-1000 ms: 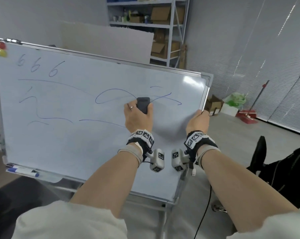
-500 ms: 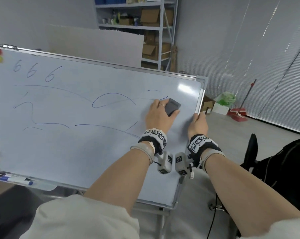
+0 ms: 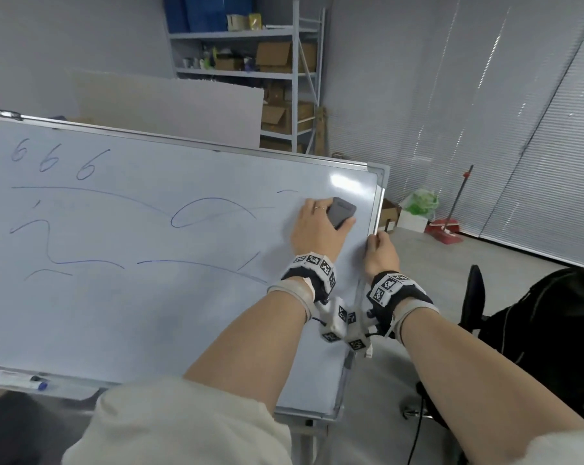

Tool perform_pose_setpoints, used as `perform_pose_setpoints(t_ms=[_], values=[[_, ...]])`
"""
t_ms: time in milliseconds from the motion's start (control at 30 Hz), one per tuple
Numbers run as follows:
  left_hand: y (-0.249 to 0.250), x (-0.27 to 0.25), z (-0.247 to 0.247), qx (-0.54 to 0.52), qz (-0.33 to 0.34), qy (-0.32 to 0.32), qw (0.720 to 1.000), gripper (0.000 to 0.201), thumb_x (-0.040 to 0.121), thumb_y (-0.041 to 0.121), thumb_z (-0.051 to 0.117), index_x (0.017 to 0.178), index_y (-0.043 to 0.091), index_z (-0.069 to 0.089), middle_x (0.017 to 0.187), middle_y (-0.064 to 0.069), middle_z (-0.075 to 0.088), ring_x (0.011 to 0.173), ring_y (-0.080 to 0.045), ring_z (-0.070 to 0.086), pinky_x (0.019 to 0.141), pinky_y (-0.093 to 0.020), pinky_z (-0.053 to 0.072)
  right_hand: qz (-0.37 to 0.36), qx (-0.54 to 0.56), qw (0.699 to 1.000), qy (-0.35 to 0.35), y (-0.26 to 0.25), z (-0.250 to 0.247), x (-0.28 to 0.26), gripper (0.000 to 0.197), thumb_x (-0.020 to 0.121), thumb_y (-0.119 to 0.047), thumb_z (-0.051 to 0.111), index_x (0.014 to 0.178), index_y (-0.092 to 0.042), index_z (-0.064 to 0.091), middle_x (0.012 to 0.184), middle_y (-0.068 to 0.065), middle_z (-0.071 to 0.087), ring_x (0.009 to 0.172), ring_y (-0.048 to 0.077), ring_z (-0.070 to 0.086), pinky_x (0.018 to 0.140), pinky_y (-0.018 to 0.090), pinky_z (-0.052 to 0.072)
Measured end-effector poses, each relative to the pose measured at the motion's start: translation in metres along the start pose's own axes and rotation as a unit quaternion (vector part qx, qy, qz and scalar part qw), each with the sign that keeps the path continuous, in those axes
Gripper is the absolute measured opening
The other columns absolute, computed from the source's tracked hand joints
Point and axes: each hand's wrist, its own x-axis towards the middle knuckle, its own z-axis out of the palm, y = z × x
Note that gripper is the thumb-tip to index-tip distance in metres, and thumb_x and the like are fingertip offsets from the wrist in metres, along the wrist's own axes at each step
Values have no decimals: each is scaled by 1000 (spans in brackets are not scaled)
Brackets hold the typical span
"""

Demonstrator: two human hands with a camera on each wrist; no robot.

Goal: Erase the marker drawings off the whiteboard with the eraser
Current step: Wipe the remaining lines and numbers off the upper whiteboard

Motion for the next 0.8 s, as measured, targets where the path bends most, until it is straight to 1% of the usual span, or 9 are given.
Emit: perform_pose_setpoints(t_ms=[67,133,200,300,400,467,533,667,800], values=[[5,1,4,-13,7,-16,1000,49,76,54,72,116,25,63,114,5,56,107,-14,56,81,-29,49,-17,5,1000,-6,0,0,-1,18,102,-17,34,94,-7,46,90,17,55,82,31,52,68,33,31],[0,6,0,-8,13,-13,1000,49,77,54,72,115,25,64,113,5,56,106,-15,56,79,-29,49,-33,16,999,-6,0,1,-2,22,102,-18,35,101,-5,53,95,14,59,87,30,54,73,31,34],[-15,14,-12,-1,2,19,1000,48,77,54,71,114,25,64,112,5,57,106,-16,57,78,-30,48,-32,17,999,7,-2,6,-4,24,103,-19,35,105,-6,55,100,10,59,90,25,53,76,29,33],[-43,29,-40,11,-38,83,996,48,79,54,69,116,25,63,115,4,56,108,-17,56,74,-28,44,-12,18,999,31,-6,13,-6,18,104,-20,33,99,-15,50,99,13,58,90,27,52,76,27,31],[-67,38,-60,21,-73,135,988,50,81,56,65,121,26,61,118,3,54,110,-18,55,75,-31,49,3,12,999,47,-10,15,-7,29,105,-20,31,112,-6,55,109,15,62,100,32,57,78,28,33],[-71,37,-61,24,-83,148,985,51,81,55,64,123,26,60,118,2,54,110,-19,55,75,-33,51,10,10,999,53,-9,15,-7,32,106,-20,31,118,-4,55,113,16,63,104,34,57,80,29,34],[-64,35,-57,18,-82,143,986,51,81,53,65,123,25,59,119,1,54,111,-20,54,75,-34,52,15,10,998,57,-9,13,-8,32,106,-20,30,120,-4,54,115,17,63,106,36,56,84,32,37],[-45,26,-41,26,-11,52,998,50,81,53,67,123,27,59,118,3,52,111,-18,53,78,-32,49,15,10,998,58,-8,6,-7,32,105,-20,31,122,-6,54,117,16,62,109,37,56,88,34,39],[-59,25,-48,5,-34,66,997,51,80,54,67,122,27,60,117,3,53,111,-18,54,80,-33,50,17,5,998,53,-11,15,-12,28,104,-17,32,118,-6,55,116,16,62,107,36,57,88,33,39]])
